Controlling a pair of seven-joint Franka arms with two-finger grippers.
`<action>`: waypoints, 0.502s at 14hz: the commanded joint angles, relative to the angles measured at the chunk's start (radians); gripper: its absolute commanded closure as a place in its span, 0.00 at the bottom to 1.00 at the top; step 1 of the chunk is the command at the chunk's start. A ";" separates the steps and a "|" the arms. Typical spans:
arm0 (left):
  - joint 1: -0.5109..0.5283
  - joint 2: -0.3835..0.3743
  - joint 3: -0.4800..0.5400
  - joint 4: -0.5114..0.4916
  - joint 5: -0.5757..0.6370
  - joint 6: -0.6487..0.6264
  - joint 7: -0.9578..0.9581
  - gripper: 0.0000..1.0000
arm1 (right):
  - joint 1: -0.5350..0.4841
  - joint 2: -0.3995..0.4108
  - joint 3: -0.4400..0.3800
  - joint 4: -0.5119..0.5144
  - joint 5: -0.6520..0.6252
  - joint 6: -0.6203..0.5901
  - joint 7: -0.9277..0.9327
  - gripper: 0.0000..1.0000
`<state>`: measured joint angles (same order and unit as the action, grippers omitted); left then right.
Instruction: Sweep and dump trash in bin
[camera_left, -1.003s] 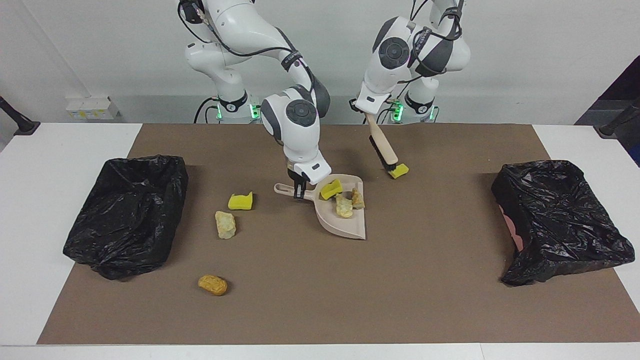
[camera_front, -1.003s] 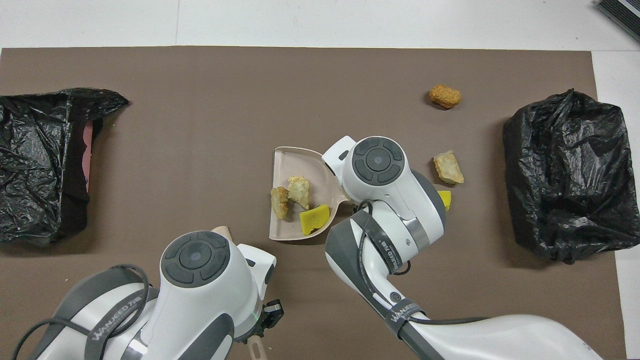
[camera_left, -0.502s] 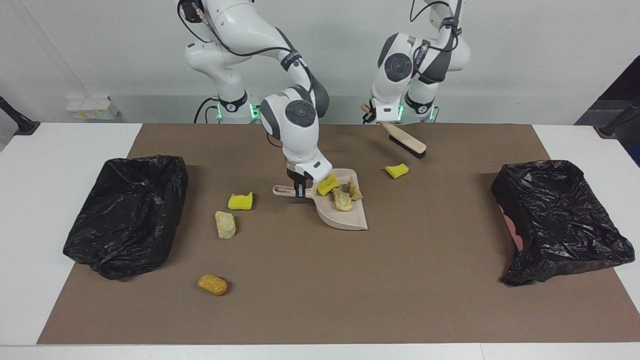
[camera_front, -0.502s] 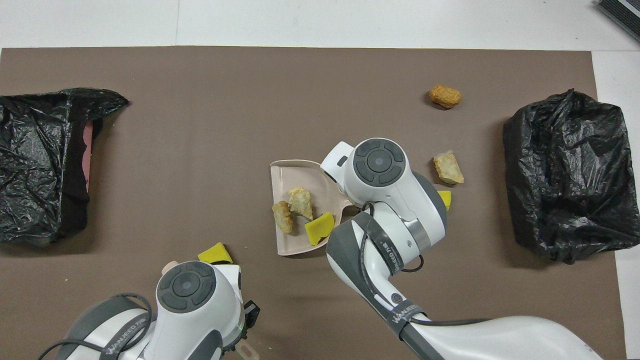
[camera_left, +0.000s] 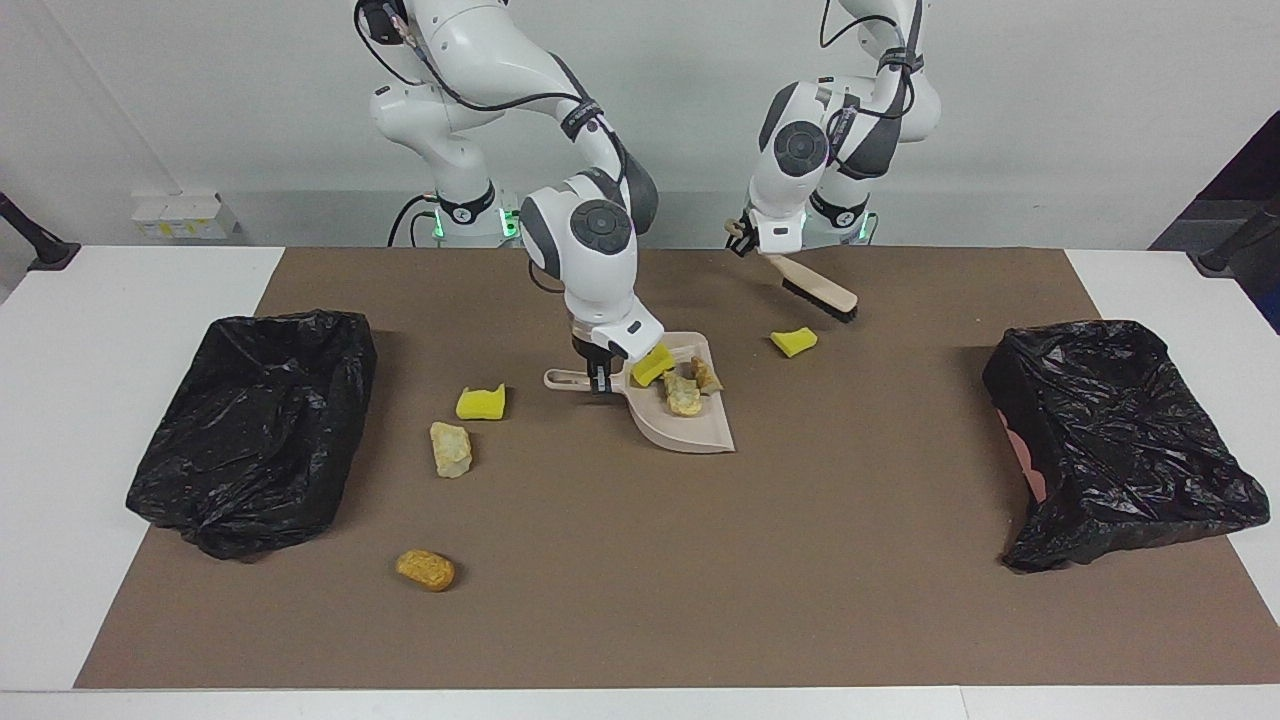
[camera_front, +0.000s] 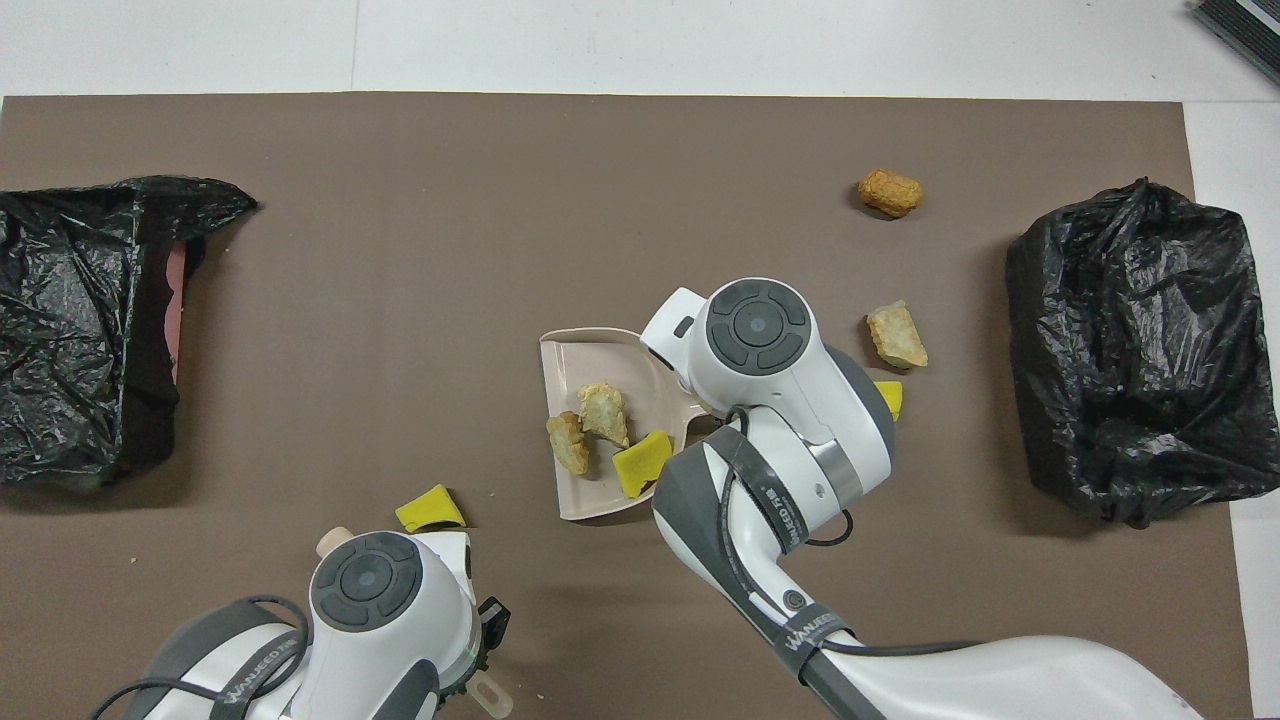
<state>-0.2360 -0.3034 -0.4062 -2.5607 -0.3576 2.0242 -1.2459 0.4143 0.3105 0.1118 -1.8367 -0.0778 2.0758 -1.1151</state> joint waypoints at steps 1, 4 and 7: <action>0.020 0.047 0.000 0.017 -0.021 0.100 0.011 1.00 | -0.003 -0.030 0.005 -0.024 0.026 -0.013 -0.026 1.00; 0.008 0.192 0.001 0.111 -0.021 0.174 0.036 1.00 | -0.002 -0.028 0.005 -0.021 0.026 0.000 0.001 1.00; 0.004 0.236 0.000 0.155 -0.021 0.231 0.119 1.00 | -0.002 -0.025 0.003 -0.018 0.026 0.004 0.021 1.00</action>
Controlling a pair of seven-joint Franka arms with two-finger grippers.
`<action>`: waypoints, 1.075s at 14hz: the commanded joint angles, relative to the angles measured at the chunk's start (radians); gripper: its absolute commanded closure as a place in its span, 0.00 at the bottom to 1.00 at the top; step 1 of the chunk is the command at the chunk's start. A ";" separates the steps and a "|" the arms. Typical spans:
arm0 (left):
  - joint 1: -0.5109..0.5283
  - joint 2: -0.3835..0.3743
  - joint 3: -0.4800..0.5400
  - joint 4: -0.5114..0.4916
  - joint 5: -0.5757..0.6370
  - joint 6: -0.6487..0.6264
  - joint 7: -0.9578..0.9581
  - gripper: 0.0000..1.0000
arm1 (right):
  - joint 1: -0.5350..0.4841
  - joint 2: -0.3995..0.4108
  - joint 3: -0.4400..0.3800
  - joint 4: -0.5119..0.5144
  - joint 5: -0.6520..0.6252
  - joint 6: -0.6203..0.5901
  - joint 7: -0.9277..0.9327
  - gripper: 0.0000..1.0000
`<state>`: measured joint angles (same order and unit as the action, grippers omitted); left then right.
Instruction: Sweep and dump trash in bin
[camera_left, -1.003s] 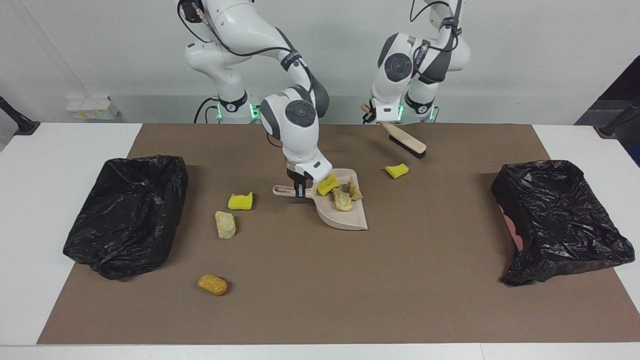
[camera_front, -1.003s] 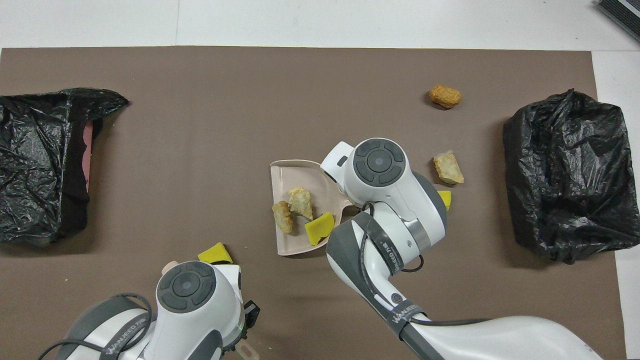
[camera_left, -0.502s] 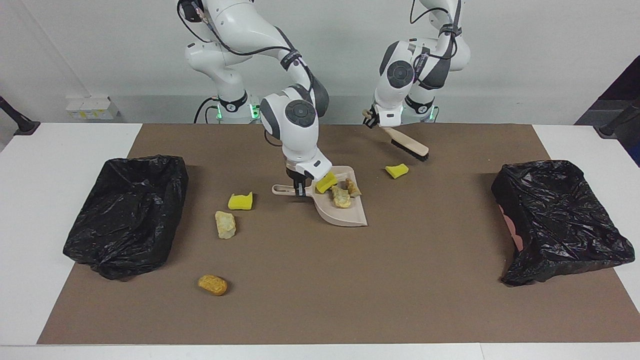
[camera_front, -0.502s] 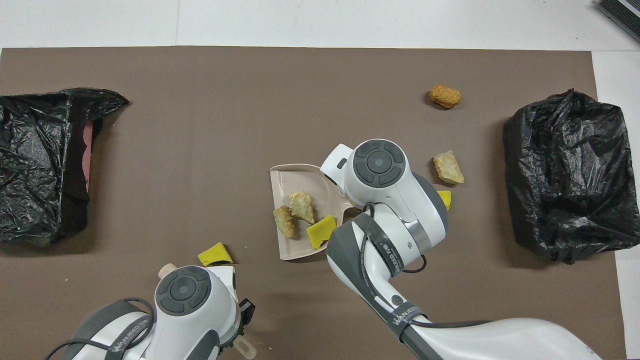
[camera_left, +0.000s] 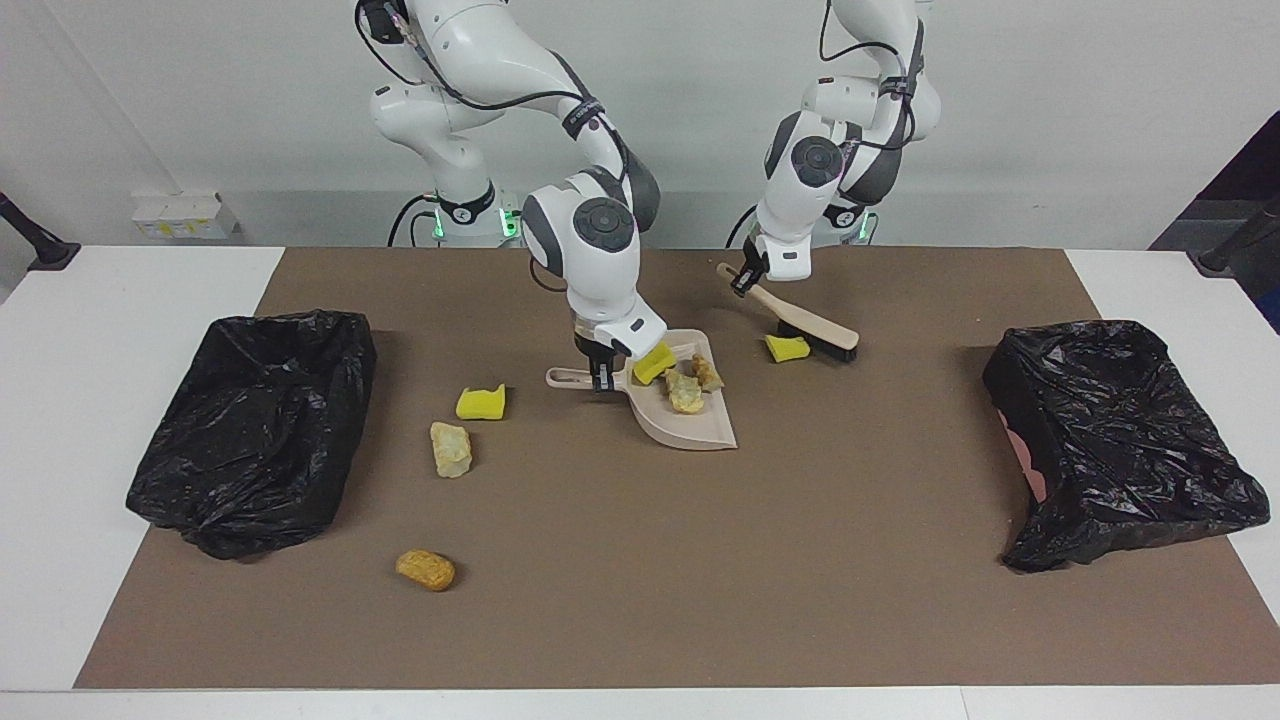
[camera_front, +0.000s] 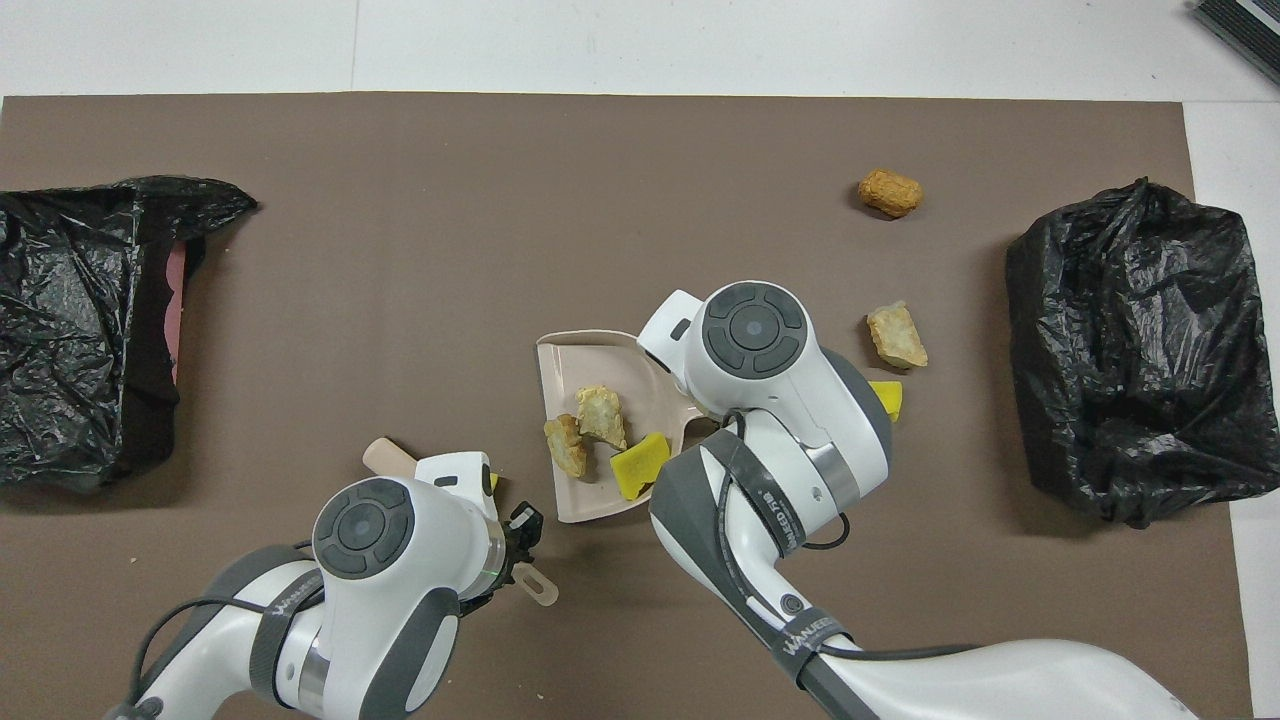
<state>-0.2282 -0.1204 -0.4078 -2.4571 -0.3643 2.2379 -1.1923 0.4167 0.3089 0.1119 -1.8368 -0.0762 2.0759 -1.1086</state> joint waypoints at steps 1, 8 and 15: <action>-0.002 0.068 0.000 0.073 -0.021 0.017 0.101 1.00 | -0.006 -0.019 0.003 -0.013 0.024 0.006 0.027 1.00; -0.143 0.124 -0.006 0.170 -0.067 0.023 0.249 1.00 | -0.004 -0.010 0.003 -0.012 0.021 0.033 0.093 1.00; -0.097 0.091 0.018 0.303 -0.001 -0.306 0.267 1.00 | -0.016 -0.008 0.003 -0.012 0.023 0.030 0.124 1.00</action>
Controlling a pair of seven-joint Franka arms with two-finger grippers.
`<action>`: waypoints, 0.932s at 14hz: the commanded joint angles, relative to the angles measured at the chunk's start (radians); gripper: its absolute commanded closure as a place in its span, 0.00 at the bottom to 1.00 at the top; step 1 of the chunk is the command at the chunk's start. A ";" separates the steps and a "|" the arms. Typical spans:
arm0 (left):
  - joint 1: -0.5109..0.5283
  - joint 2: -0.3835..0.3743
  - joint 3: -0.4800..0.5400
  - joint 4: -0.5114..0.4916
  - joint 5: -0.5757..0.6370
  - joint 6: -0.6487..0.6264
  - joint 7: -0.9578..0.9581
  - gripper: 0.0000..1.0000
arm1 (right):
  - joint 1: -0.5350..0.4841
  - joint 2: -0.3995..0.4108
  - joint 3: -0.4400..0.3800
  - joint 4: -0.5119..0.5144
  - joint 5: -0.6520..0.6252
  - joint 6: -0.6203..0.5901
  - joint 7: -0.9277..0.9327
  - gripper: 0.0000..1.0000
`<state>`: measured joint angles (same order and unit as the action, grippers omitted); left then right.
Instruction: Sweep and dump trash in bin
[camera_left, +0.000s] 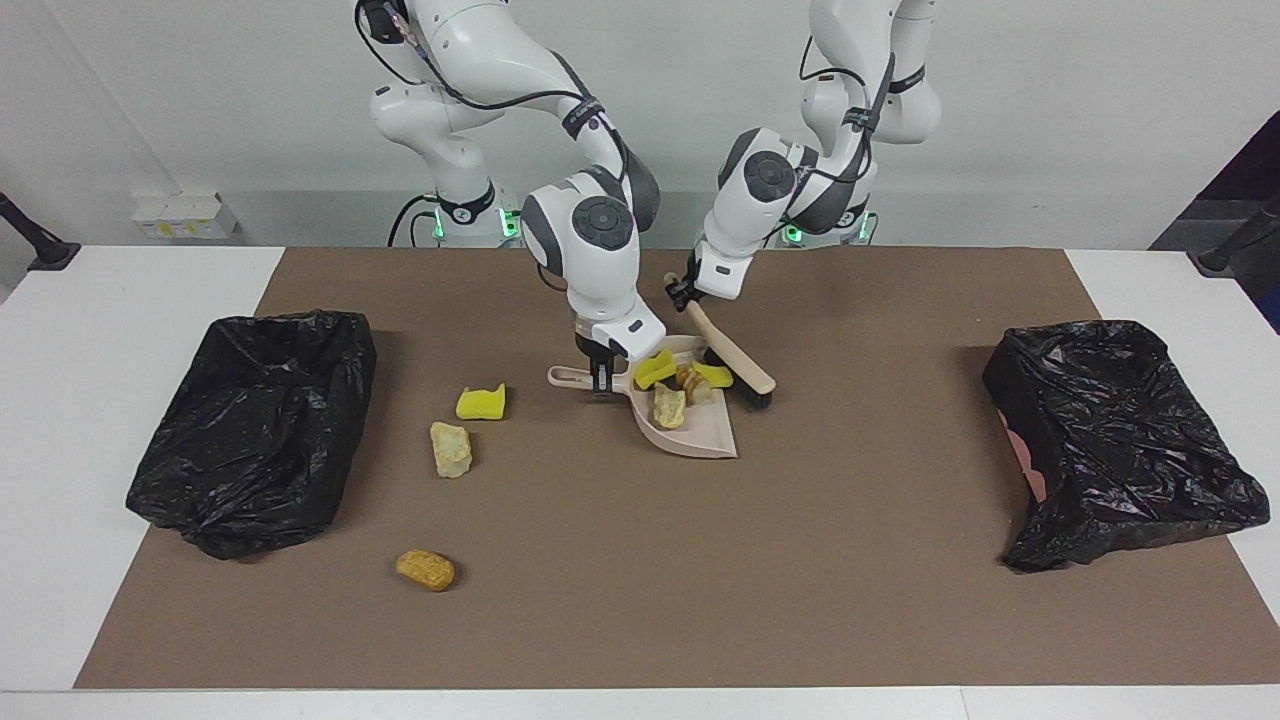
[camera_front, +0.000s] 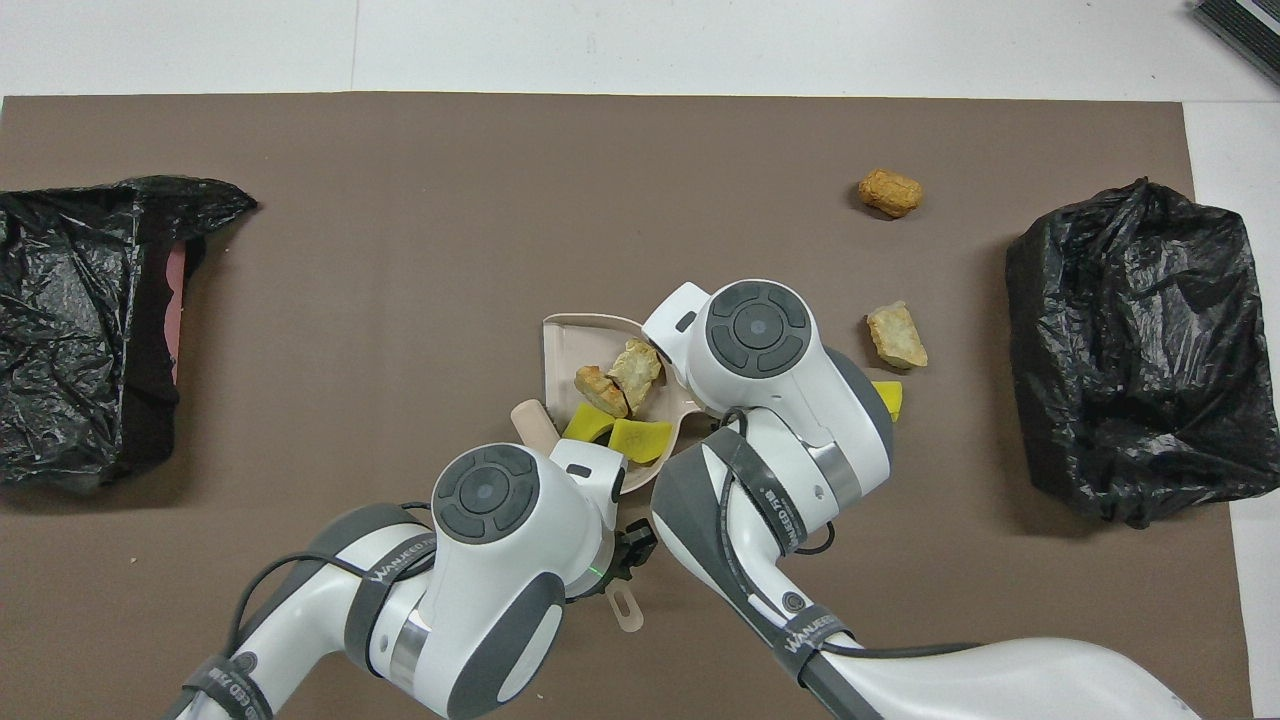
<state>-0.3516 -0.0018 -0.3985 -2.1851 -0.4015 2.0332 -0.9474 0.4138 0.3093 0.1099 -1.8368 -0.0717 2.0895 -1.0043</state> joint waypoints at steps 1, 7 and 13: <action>0.026 -0.033 0.010 0.031 0.071 -0.131 0.032 1.00 | -0.015 -0.009 0.005 -0.012 0.018 0.015 0.021 1.00; 0.026 -0.047 0.018 0.030 0.177 -0.191 0.163 1.00 | -0.073 -0.039 0.005 -0.002 0.018 -0.017 -0.016 1.00; -0.036 -0.174 0.001 -0.132 0.182 -0.148 0.280 1.00 | -0.229 -0.067 0.005 0.117 0.023 -0.232 -0.212 1.00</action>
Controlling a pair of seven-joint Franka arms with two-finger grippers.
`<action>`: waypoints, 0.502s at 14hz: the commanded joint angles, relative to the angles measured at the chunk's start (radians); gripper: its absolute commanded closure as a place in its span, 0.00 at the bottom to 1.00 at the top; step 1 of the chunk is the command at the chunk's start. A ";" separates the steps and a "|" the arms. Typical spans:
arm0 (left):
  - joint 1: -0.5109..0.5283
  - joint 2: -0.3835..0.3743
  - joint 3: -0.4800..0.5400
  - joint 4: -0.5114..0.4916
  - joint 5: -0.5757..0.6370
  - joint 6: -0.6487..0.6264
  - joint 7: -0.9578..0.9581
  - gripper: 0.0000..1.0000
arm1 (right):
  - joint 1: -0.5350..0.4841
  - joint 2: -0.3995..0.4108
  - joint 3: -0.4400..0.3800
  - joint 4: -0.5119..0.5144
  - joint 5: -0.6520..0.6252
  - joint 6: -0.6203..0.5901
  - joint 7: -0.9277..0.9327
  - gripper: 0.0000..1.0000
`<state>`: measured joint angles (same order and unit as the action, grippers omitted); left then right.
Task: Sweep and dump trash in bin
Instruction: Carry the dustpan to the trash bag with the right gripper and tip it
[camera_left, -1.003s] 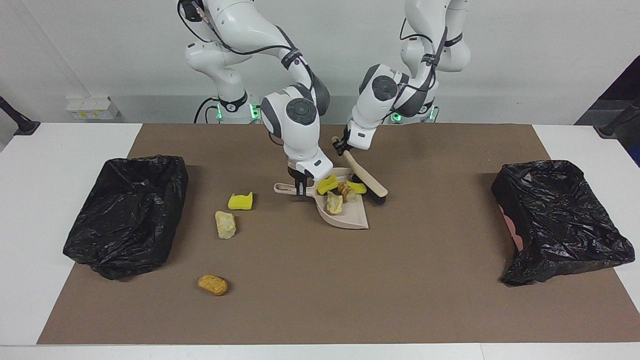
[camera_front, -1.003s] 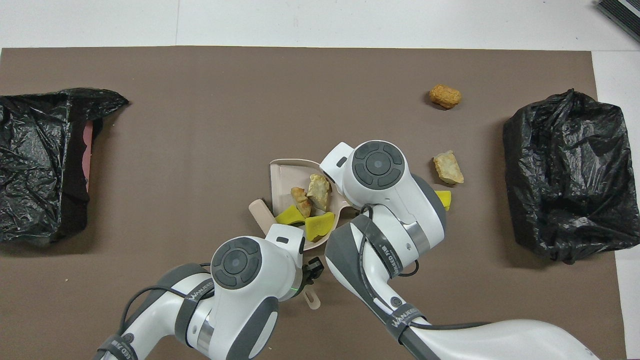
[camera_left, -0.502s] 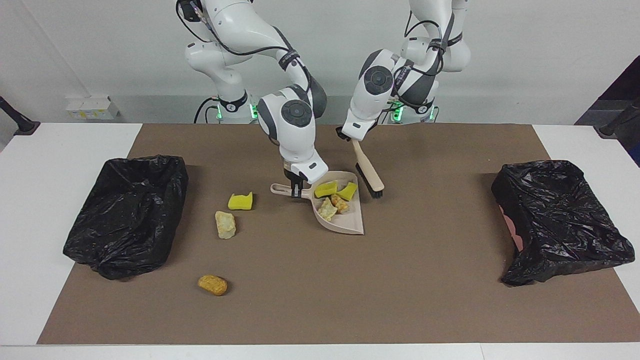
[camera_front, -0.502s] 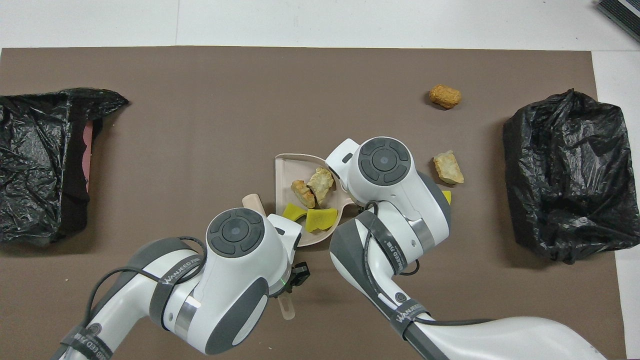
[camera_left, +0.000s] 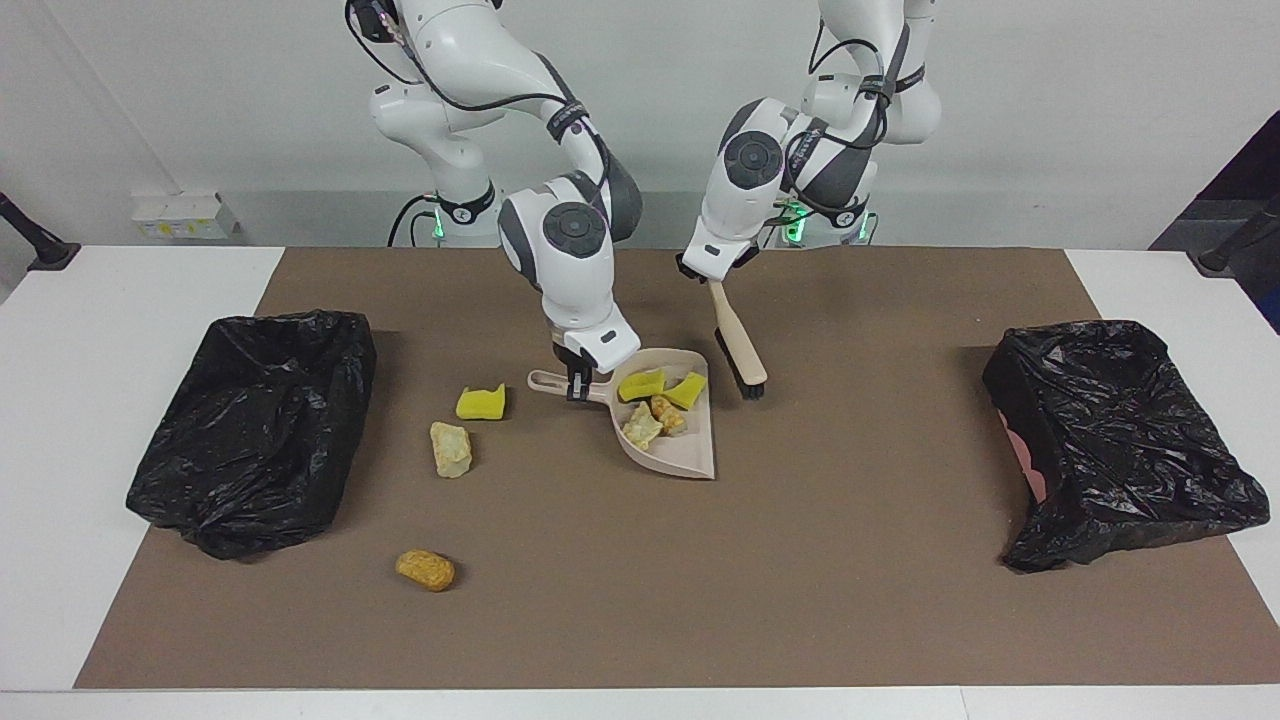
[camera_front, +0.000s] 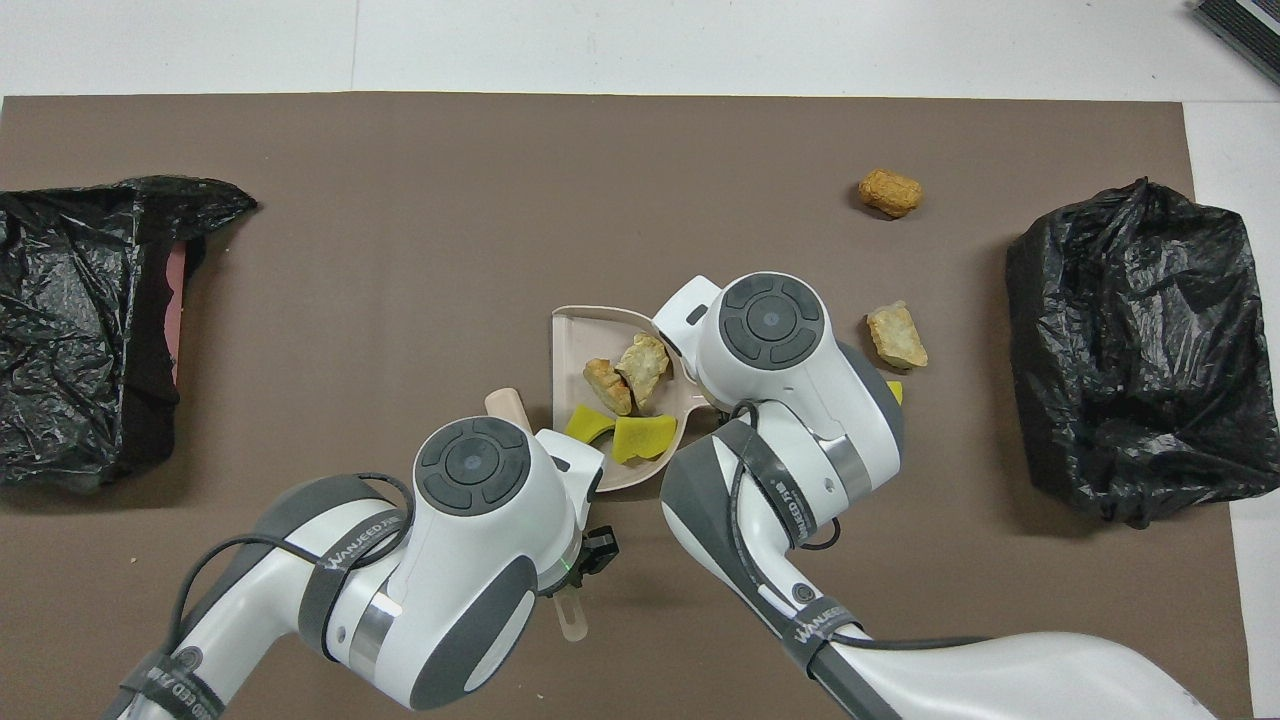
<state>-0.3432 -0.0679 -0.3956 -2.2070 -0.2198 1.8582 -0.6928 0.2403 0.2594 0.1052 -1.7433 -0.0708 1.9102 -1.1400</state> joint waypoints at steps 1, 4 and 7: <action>-0.060 -0.134 -0.012 -0.140 -0.007 0.065 0.022 1.00 | -0.091 -0.028 0.010 0.036 0.029 -0.086 -0.122 1.00; -0.076 -0.162 -0.115 -0.190 -0.061 0.116 0.003 1.00 | -0.208 -0.041 0.007 0.077 0.032 -0.169 -0.274 1.00; -0.074 -0.152 -0.230 -0.207 -0.144 0.188 -0.123 1.00 | -0.306 -0.097 -0.001 0.080 0.011 -0.204 -0.328 1.00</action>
<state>-0.4066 -0.1939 -0.5997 -2.3747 -0.3324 1.9932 -0.7680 -0.0151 0.2034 0.0957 -1.6624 -0.0639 1.7415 -1.4271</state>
